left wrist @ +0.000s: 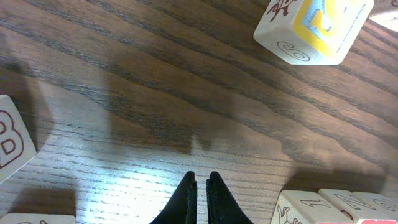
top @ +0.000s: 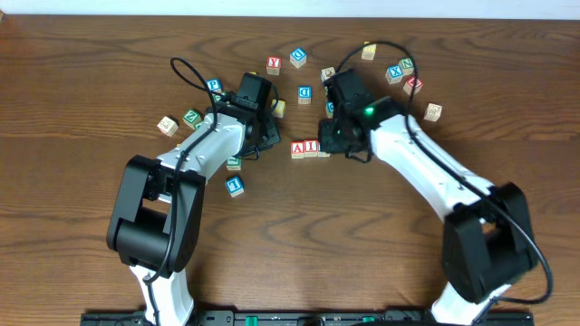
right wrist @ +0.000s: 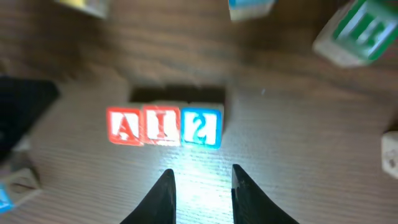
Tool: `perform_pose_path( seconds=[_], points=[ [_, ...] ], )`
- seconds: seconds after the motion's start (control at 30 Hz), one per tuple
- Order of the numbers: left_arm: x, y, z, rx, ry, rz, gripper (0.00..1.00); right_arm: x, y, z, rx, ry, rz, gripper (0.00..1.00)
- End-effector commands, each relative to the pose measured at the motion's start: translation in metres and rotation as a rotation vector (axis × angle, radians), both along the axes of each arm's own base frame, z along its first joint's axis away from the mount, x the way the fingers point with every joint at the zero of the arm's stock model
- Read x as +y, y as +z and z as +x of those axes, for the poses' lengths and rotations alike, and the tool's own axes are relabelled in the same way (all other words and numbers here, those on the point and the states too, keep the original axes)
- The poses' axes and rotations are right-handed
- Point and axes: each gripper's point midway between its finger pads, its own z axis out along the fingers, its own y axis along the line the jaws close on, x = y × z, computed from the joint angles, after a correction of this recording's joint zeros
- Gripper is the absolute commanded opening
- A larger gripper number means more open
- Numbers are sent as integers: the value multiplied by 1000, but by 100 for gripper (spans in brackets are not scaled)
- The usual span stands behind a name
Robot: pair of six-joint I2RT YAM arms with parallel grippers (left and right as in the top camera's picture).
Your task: Spell out AI2
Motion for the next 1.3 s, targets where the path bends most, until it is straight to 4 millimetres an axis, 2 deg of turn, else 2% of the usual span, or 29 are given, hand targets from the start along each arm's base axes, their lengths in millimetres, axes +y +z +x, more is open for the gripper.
perform_pose_path(
  seconds=[0.0,0.1,0.17,0.2,0.27,0.6,1.27],
  points=[
    [-2,-6,-5,17,0,-2,7,3,1,8,-31,9,13,23],
    [-2,-6,-5,15,0,-3,7,12,-2,17,-62,11,32,20],
    [0,-6,-4,19,19,-5,7,21,-7,22,-78,11,46,14],
    [4,-6,-4,21,38,-2,7,24,-9,25,-85,12,51,7],
    [15,-8,-3,29,101,24,7,30,-14,28,-95,14,58,1],
    [31,-9,0,29,190,56,7,42,-31,44,-128,2,81,1],
    [49,-9,5,33,275,48,8,42,-56,43,-92,3,61,1]
  ],
)
